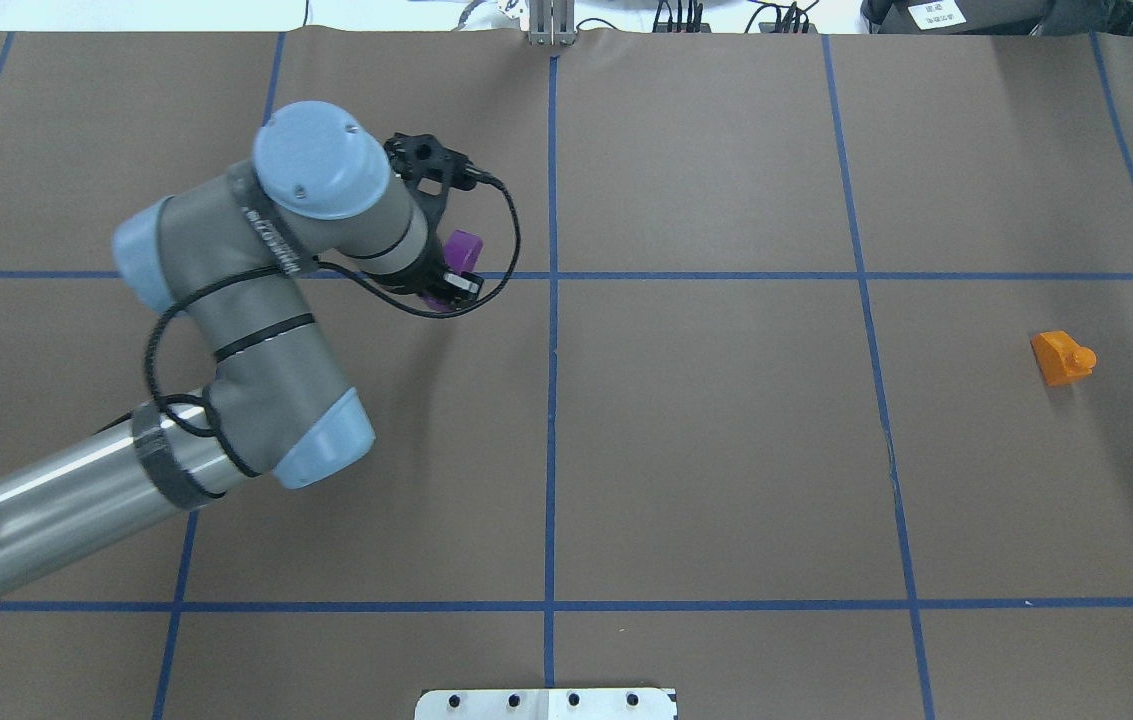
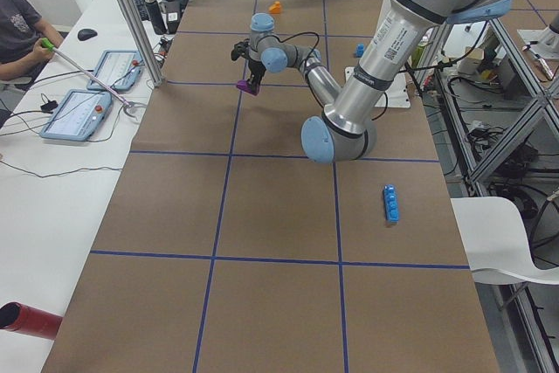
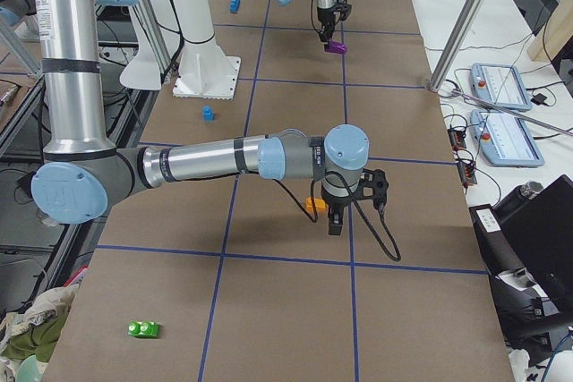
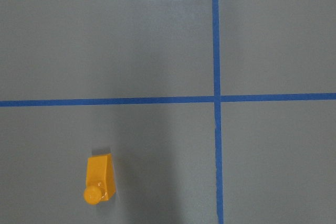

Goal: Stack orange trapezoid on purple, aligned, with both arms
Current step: 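Carry the purple block with the left gripper to the table center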

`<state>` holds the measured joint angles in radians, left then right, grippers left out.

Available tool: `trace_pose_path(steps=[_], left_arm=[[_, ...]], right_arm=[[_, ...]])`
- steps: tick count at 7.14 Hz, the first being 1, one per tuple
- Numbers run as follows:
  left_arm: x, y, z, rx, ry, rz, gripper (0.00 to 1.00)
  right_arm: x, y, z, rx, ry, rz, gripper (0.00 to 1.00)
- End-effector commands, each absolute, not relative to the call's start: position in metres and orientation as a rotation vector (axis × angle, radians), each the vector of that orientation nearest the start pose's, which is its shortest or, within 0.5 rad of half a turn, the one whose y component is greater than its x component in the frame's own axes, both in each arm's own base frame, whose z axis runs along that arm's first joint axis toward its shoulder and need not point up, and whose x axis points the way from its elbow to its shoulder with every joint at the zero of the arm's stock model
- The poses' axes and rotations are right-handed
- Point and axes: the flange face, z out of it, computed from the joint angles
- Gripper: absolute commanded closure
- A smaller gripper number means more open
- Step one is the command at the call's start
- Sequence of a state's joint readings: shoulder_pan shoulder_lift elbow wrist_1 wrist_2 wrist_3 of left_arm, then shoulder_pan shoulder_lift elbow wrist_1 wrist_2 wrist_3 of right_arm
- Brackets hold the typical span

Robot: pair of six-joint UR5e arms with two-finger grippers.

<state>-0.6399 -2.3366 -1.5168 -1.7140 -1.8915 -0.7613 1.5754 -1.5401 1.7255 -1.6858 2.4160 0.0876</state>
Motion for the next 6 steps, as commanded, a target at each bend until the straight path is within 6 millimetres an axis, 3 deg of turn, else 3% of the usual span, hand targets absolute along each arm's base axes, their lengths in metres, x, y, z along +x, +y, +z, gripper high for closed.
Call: trace_pose_path(steps=[1, 5, 6], left_arm=[[0.576, -0.526, 0.159, 0.370, 0.805, 0.391, 1.00], [0.607, -0.505, 0.170, 0.370, 0.782, 0.458, 1.00], [0.614, -0.502, 0.165, 0.385, 0.775, 0.480, 1.00]], right_arm=[[0.061, -0.503, 0.575, 0.030, -0.847, 0.057, 0.00], [0.060, -0.504, 0.575, 0.029, -0.847, 0.056, 0.00], [0.060, -0.504, 0.575, 0.029, -0.847, 0.056, 0.00]])
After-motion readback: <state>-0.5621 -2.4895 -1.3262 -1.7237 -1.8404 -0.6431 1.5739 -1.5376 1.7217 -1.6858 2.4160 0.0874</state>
